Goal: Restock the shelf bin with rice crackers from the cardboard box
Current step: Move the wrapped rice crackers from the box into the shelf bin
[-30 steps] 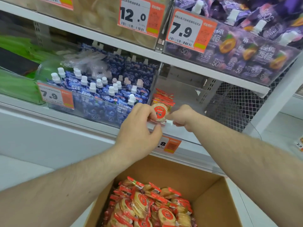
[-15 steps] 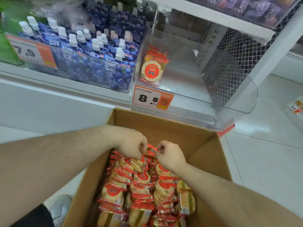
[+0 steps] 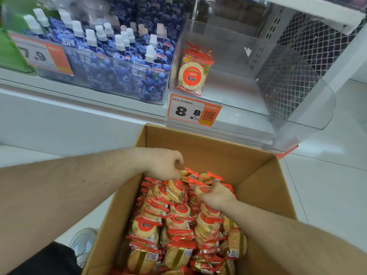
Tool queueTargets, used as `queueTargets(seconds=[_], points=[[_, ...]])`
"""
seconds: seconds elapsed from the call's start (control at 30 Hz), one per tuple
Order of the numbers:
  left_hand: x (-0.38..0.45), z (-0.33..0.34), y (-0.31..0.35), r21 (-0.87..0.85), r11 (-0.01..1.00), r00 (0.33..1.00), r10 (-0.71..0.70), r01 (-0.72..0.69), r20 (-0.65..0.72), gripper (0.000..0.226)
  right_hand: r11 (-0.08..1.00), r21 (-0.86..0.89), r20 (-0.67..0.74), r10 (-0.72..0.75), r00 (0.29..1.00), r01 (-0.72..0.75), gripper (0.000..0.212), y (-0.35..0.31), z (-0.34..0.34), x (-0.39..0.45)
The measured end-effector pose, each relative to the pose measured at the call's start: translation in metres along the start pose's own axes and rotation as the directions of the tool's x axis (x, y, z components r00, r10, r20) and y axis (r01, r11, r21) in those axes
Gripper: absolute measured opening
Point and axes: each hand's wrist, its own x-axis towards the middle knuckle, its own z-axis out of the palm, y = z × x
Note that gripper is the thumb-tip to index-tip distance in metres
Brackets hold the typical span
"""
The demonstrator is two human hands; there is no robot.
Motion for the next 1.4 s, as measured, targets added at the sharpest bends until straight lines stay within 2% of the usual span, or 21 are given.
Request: queueTargets(seconds=[0.07,0.1,0.23,0.3,0.33,0.4,0.47,0.5,0.53,0.6,0.67,0.7,0.83,0.9,0.97,1.0,1.07,1.17,1.27,1.4], points=[[-0.002,-0.004,0.005,-0.234,0.972,0.999,-0.01,0.02,0.042,0.052,0.916,0.399,0.018,-0.055,0.998,0.043,0.063,-0.015,-0.012,-0.021],[-0.005,-0.005,0.009,-0.343,0.938,0.999,-0.029,0.041,0.039,0.052,0.849,0.52,-0.011,-0.099,0.995,0.091,0.062,-0.022,-0.016,-0.032],[-0.01,0.001,0.019,-0.661,0.75,0.998,-0.047,0.007,-0.043,0.043,0.68,0.647,-0.118,-0.359,0.926,0.346,0.055,-0.048,-0.032,-0.076],[-0.007,0.002,0.018,-0.737,0.674,0.988,-0.069,-0.055,-0.137,0.033,0.587,0.69,-0.157,-0.449,0.879,0.423,0.045,-0.052,-0.036,-0.08],[-0.005,0.001,0.016,-0.739,0.671,0.981,-0.092,-0.067,-0.172,0.031,0.569,0.696,-0.19,-0.443,0.876,0.438,0.043,-0.053,-0.038,-0.076],[-0.002,0.0,0.01,-0.717,0.694,0.975,-0.111,-0.063,-0.193,0.033,0.657,0.641,-0.266,-0.295,0.918,0.397,0.042,-0.044,-0.035,-0.047],[-0.001,-0.001,0.004,-0.702,0.711,0.976,-0.113,-0.05,-0.184,0.036,0.848,0.464,-0.276,-0.137,0.951,0.257,0.032,-0.025,-0.029,-0.007],[-0.001,-0.001,0.002,-0.695,0.718,0.978,-0.107,-0.05,-0.181,0.037,0.935,0.308,-0.219,-0.112,0.969,0.177,0.028,-0.013,-0.021,0.011],[0.0,-0.001,0.0,-0.691,0.721,0.98,-0.096,-0.051,-0.173,0.037,0.979,0.164,-0.127,-0.104,0.986,0.124,0.028,0.0,-0.012,0.026],[0.0,0.0,-0.002,-0.667,0.743,0.984,-0.075,-0.054,-0.163,0.037,0.999,0.018,0.05,-0.038,0.998,0.038,0.034,0.023,0.013,0.044],[0.002,0.001,-0.003,-0.639,0.766,0.985,-0.056,-0.061,-0.16,0.037,0.999,0.002,0.16,0.049,0.986,-0.05,0.044,0.038,0.035,0.048],[0.002,0.002,-0.004,-0.632,0.772,0.986,-0.047,-0.065,-0.159,0.037,0.998,-0.007,0.173,0.058,0.983,-0.058,0.045,0.042,0.042,0.049],[0.003,0.001,-0.005,-0.605,0.792,0.992,-0.001,-0.077,-0.128,0.047,0.999,-0.033,0.153,0.041,0.987,-0.037,0.019,0.043,0.047,0.046],[0.002,0.0,-0.003,-0.597,0.797,0.993,0.03,-0.094,-0.117,0.052,0.999,-0.028,0.248,0.037,0.968,-0.032,0.032,0.04,0.04,0.039],[0.0,-0.001,-0.002,-0.595,0.795,0.991,0.06,-0.118,-0.116,0.057,0.999,-0.012,0.317,0.044,0.947,-0.042,0.066,0.038,0.029,0.028],[-0.002,-0.002,-0.001,-0.597,0.792,0.991,0.072,-0.128,-0.117,0.059,0.999,-0.014,0.304,0.049,0.951,-0.047,0.08,0.036,0.021,0.021],[-0.004,-0.004,0.0,-0.6,0.786,0.988,0.087,-0.148,-0.13,0.063,0.999,0.045,0.192,0.012,0.981,-0.021,0.087,0.03,0.001,0.004],[-0.009,-0.007,0.003,-0.619,0.764,0.981,0.097,-0.182,-0.169,0.07,0.964,0.233,-0.122,-0.099,0.988,0.126,0.084,0.02,-0.032,-0.034],[-0.013,-0.011,0.006,-0.654,0.724,0.972,0.109,-0.22,-0.206,0.076,0.876,0.282,-0.391,-0.267,0.881,0.391,0.079,0.015,-0.058,-0.074],[-0.021,-0.013,0.016,-0.69,0.667,0.958,0.15,-0.282,-0.246,0.079,0.75,0.325,-0.518,-0.369,0.772,0.576,0.088,-0.003,-0.08,-0.116]])
